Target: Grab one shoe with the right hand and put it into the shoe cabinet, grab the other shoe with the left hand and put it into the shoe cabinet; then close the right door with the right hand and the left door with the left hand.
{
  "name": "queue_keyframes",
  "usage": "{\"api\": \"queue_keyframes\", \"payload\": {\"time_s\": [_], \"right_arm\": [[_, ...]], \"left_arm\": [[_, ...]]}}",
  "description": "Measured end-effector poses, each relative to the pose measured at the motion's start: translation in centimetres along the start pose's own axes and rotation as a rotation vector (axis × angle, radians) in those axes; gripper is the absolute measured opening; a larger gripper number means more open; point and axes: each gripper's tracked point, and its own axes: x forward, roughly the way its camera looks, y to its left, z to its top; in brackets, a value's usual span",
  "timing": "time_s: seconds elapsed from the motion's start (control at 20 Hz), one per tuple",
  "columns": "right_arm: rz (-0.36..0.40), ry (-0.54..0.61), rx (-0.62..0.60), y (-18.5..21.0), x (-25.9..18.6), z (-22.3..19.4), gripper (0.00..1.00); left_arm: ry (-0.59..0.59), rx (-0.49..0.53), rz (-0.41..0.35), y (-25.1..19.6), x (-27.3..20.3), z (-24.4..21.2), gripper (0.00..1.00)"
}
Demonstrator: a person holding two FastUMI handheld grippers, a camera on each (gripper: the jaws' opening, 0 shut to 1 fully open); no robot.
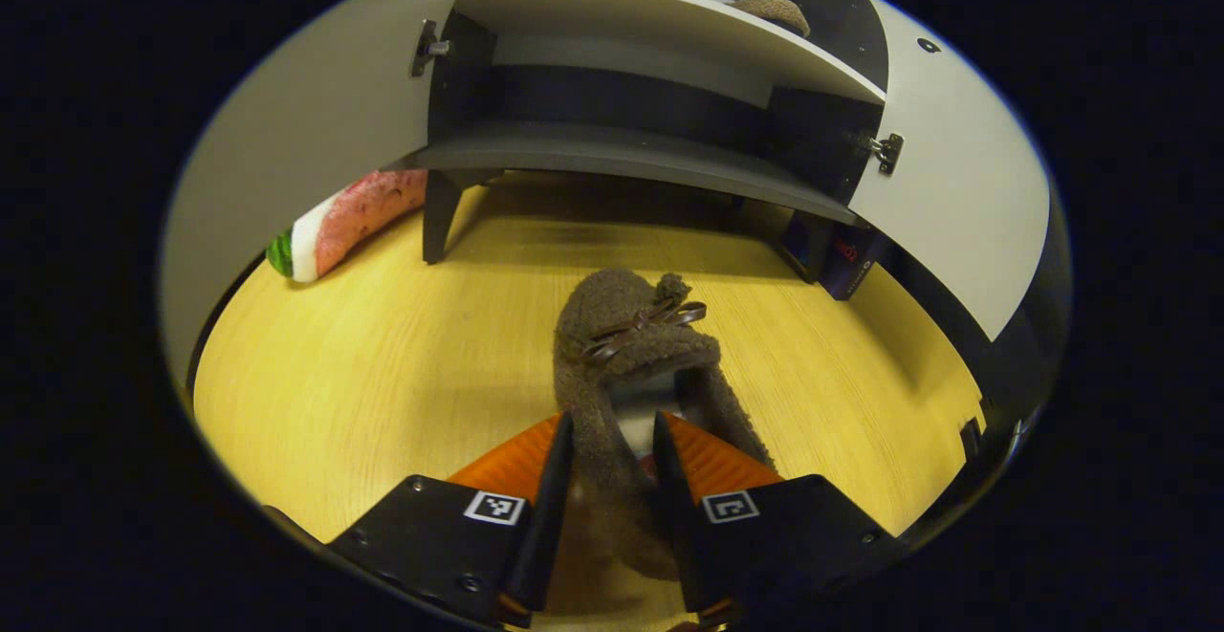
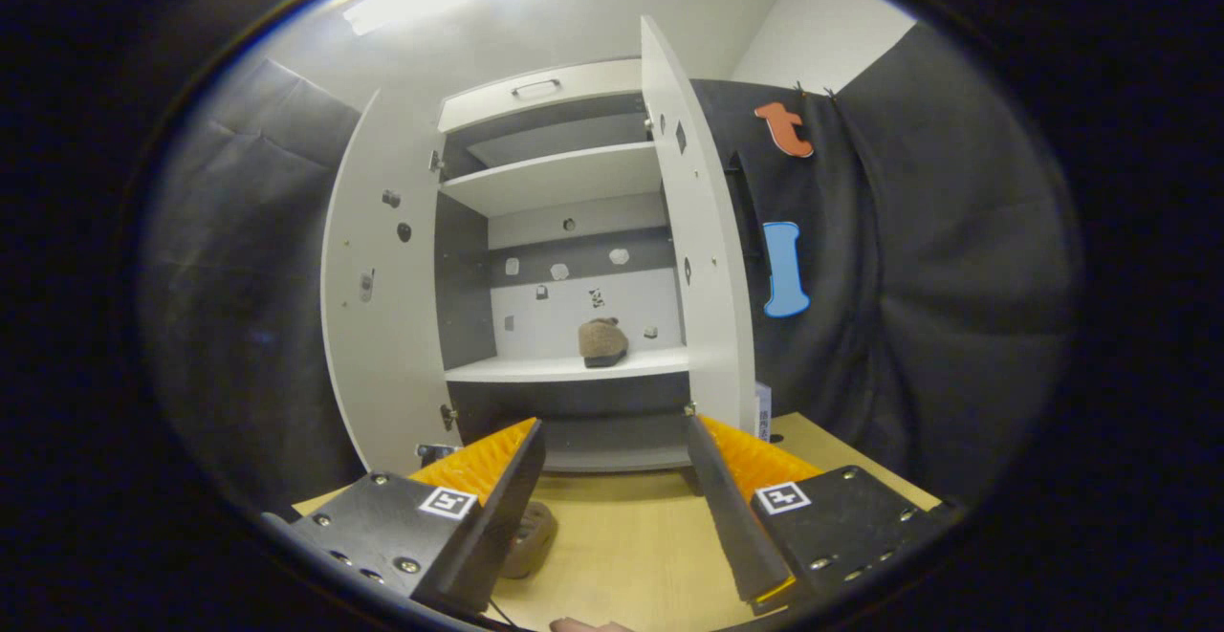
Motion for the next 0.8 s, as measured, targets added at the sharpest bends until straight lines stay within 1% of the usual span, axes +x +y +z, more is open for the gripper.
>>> {"api": "queue_keyframes", "payload": {"time_s": [0.1,0.15,0.2,0.25,0.35,0.45,0.5,0.55,0.6,0.65,0.8], "right_arm": [[0.027,0.000,0.018,0.4,-0.5,0.1,0.90],[0.034,-0.004,0.022,0.3,-0.7,0.2,0.90],[0.033,-0.009,0.022,0.2,-0.9,0.3,0.88],[0.026,-0.015,0.018,-0.2,-1.0,0.4,0.90],[0.008,-0.023,0.011,-1.0,-1.2,0.5,0.90],[0.001,-0.019,0.015,-1.4,-1.5,0.4,0.90],[-0.001,-0.017,0.018,-1.6,-1.7,0.2,0.88],[-0.003,-0.015,0.018,-1.8,-1.7,0.2,0.88],[-0.008,-0.013,0.014,-2.1,-1.8,0.1,0.90],[-0.011,-0.013,0.011,-2.3,-1.9,0.0,0.90],[-0.004,-0.019,0.013,-2.1,-2.5,0.2,0.90]], "left_arm": [[0.012,-0.015,-0.005,0.2,0.2,0.0,0.35],[0.007,-0.020,-0.013,0.0,0.2,0.1,0.15],[0.006,-0.015,-0.007,0.0,0.1,0.1,0.08],[0.007,-0.006,0.006,0.2,-0.1,-0.1,0.03],[0.004,0.009,0.024,0.0,-0.8,-0.2,0.01],[-0.042,0.010,0.029,-0.4,-2.0,0.7,0.01],[-0.076,0.017,0.037,-0.5,-2.9,1.7,0.01],[-0.126,0.024,0.047,-0.5,-3.9,3.0,0.01],[-0.176,0.028,0.054,-0.6,-5.1,4.4,0.01],[-0.218,0.031,0.058,-0.9,-6.4,5.8,0.01],[-0.335,0.021,0.031,-2.1,-10.1,10.3,0.01]]}}
